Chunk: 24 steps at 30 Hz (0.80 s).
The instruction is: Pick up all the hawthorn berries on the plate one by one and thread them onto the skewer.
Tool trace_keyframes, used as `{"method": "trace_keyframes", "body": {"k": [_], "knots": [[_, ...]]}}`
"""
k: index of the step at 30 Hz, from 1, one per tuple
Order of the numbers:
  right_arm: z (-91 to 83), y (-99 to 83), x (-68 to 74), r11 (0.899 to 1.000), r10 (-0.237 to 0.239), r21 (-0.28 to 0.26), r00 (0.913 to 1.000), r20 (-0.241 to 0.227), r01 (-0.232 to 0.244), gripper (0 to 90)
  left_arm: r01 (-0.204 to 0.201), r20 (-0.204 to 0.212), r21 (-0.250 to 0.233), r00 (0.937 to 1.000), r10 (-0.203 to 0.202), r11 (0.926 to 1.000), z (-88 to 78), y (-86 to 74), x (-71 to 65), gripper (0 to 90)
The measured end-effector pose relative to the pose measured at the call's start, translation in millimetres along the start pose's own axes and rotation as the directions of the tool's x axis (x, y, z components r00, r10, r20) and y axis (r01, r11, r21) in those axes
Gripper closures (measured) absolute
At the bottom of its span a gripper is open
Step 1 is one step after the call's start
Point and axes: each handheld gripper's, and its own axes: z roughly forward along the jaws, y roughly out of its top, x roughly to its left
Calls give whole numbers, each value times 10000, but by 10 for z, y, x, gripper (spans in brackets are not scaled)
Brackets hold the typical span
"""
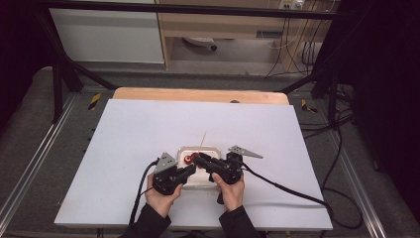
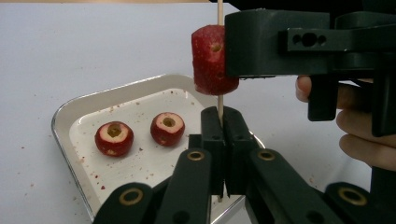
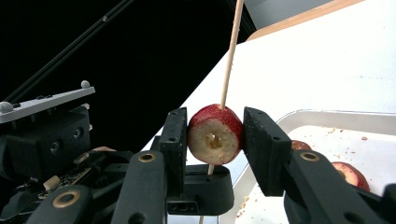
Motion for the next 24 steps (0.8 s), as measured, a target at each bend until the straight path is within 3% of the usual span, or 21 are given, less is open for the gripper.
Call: {"method": "trace_keyframes", "body": {"k": [7, 11, 12, 14, 20, 21, 24], "knots": [[6, -6, -22, 9986, -131, 507, 9999, -73, 134, 602, -253, 191, 169, 9995, 250, 9995, -29, -53, 43, 885], [-44, 47, -4, 9955, -667, 681, 9978, 15, 665, 480, -509, 98, 349, 9987, 506, 9981, -137, -102, 131, 885], [-77, 94, -3, 9911, -1047, 843, 9944, 109, 1034, 403, -584, 52, 403, 9983, 582, 9975, -174, -116, 163, 885], [-95, 119, -1, 9874, -1251, 1008, 9918, 272, 1218, 371, -778, -148, 586, 9968, 788, 9952, -251, -142, 229, 885], [-147, 228, -60, 9519, -2366, 2231, 9665, 992, 2101, 199, -1211, -579, 1268, 9899, 1292, 9845, -483, -249, 437, 883], [-142, 243, -73, 9408, -2574, 2552, 9602, 1089, 2232, 181, -1189, -591, 1358, 9900, 1278, 9836, -516, -279, 474, 883], [-84, 277, -108, 8915, -3350, 3699, 9302, 1499, 2615, 152, -1161, -588, 1702, 9901, 1277, 9785, -596, -363, 564, 883]]}}
